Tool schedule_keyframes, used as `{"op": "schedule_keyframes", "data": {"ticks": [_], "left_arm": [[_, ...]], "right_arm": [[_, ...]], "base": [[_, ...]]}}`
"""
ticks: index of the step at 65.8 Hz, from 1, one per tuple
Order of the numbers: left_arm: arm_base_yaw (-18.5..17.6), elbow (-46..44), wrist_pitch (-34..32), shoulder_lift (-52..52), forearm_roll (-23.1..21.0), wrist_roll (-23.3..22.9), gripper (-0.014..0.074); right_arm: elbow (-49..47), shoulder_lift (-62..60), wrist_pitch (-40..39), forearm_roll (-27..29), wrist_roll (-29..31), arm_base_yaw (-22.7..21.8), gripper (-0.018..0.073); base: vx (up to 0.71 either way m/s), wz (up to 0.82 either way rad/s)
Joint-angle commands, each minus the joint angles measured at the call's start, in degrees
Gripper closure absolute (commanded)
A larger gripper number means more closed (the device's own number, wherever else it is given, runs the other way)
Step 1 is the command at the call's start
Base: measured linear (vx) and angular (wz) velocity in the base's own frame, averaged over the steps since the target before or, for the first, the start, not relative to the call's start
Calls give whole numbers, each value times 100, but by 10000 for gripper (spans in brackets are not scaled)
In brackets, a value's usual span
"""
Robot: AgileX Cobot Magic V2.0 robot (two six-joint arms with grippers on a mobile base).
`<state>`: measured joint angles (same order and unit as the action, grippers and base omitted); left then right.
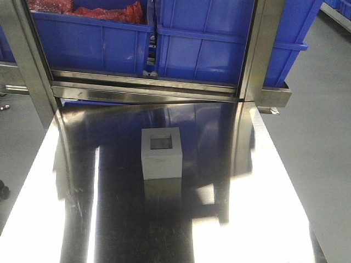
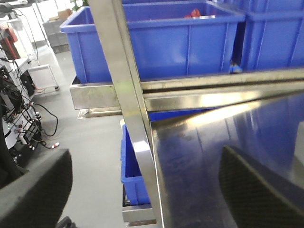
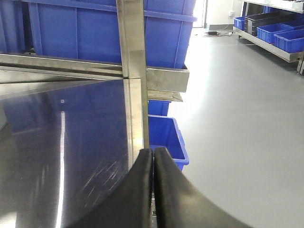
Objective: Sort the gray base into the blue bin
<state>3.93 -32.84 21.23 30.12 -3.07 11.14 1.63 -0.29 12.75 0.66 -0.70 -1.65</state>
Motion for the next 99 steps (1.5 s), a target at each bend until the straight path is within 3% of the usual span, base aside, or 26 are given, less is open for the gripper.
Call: {"op": "schedule_keyframes", "data": {"ticks": [1,13,23,46,56,61,68,77,84,99], "left_arm": [[-26,-565,-350,490,-537,473,-6],[-30,-1352,121,1608,-1883,2057,0],[-332,-1934,422,2498,-2950,2819,1],[-2191,-2753,-438,4250,-3048,2790,3],[-2620,-3215,-600,5103,-2988,2052,3],[-2719,-3603,-403,5586,-2718,1436,3],[-2841,-4183,40,6162,-1881,409,3],[-3011,-4925,591,6792,-342,-1424,3],[-3043,-5329,1092,7149,168,-2534,3],[-3058,-5654,1452,7675,98,-2702,3]], "right_arm": [[7,103,-416,-26,70,-15,564],[7,103,-416,-26,70,-15,564],[7,103,-416,-26,70,-15,564],[7,103,-416,-26,70,-15,564],[7,103,-416,-26,70,-15,564],[7,103,-416,-26,70,-15,564],[7,103,-416,-26,70,-15,564],[7,103,-416,-26,70,-15,564],[7,103,-416,-26,70,-15,564],[7,103,-416,-26,70,-15,564]], "base": [[0,0],[0,0],[0,0],[0,0],[0,0],[0,0],[0,0],[0,0],[0,0],[0,0]]}}
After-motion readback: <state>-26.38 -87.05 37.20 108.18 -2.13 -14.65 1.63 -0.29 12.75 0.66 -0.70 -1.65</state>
